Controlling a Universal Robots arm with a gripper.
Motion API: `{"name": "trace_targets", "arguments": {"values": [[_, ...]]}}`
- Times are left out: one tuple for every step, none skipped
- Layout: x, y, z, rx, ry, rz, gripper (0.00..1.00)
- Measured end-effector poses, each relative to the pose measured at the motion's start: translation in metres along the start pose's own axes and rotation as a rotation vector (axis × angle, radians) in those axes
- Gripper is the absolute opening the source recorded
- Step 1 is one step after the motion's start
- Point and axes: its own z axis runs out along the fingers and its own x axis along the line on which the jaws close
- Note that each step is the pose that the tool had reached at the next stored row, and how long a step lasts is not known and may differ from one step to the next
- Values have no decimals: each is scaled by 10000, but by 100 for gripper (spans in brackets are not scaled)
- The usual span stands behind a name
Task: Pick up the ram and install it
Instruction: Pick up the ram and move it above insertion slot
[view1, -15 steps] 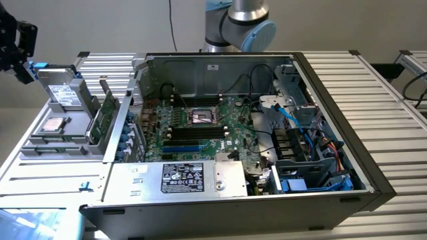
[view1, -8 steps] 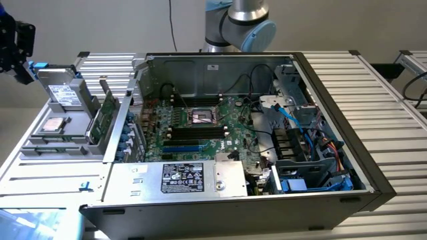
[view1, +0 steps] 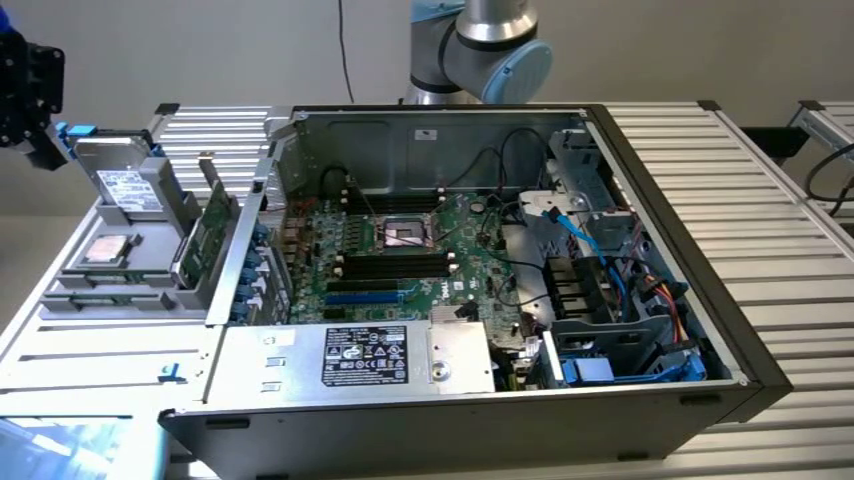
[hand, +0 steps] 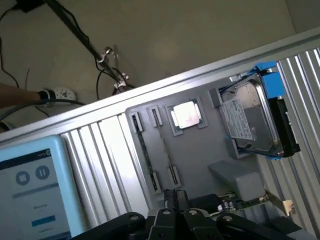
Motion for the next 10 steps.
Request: {"name": "trace_targets", "arguments": {"values": [[0, 0, 1, -2, 17, -180, 12], [0, 0, 1, -3, 34, -359, 12], [0, 0, 2, -4, 52, -537, 12], [0, 0, 4, -4, 70, -718, 12], [0, 0, 4, -5, 89, -896, 12], [0, 0, 5, -5, 108, -1076, 12], [0, 0, 5, -6, 128, -1251, 12], [0, 0, 5, -6, 140, -1338, 12], [1, 0, 5, -7, 141, -1366, 12], [1, 0, 4, -8, 144, -1393, 12]]}}
